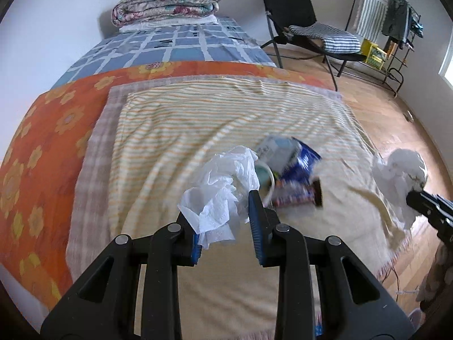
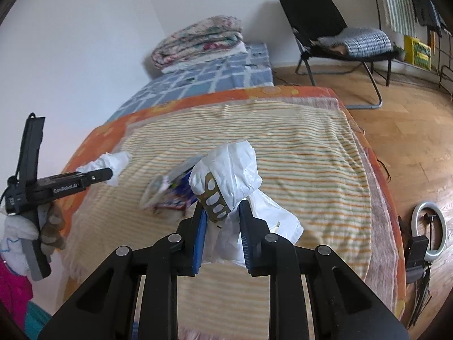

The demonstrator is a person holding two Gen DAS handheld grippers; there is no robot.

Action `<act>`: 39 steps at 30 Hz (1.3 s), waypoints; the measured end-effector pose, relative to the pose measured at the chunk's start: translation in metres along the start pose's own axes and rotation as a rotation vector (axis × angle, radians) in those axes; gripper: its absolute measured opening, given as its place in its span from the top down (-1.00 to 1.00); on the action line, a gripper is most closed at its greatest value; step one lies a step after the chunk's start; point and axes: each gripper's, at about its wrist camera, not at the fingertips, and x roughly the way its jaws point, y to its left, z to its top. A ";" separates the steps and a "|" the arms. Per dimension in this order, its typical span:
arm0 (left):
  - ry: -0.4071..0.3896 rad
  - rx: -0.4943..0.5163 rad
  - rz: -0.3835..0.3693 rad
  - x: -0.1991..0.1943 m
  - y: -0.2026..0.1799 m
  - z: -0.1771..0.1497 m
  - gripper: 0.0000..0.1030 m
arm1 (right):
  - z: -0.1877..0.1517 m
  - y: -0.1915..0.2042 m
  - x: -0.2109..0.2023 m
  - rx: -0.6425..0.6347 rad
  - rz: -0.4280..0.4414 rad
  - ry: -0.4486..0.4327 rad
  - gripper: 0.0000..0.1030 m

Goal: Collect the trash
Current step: 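Carry both white plastic bags over the blue basket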

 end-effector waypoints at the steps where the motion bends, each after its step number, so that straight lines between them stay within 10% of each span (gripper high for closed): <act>1: -0.001 0.005 -0.004 -0.007 -0.001 -0.009 0.46 | -0.003 0.004 -0.005 -0.005 0.012 -0.001 0.60; 19: -0.004 0.024 -0.066 -0.091 -0.016 -0.135 0.46 | -0.094 0.065 -0.063 -0.094 0.150 0.049 0.60; 39: 0.146 0.105 -0.098 -0.070 -0.034 -0.209 0.46 | -0.175 0.094 -0.064 -0.074 0.151 0.177 0.60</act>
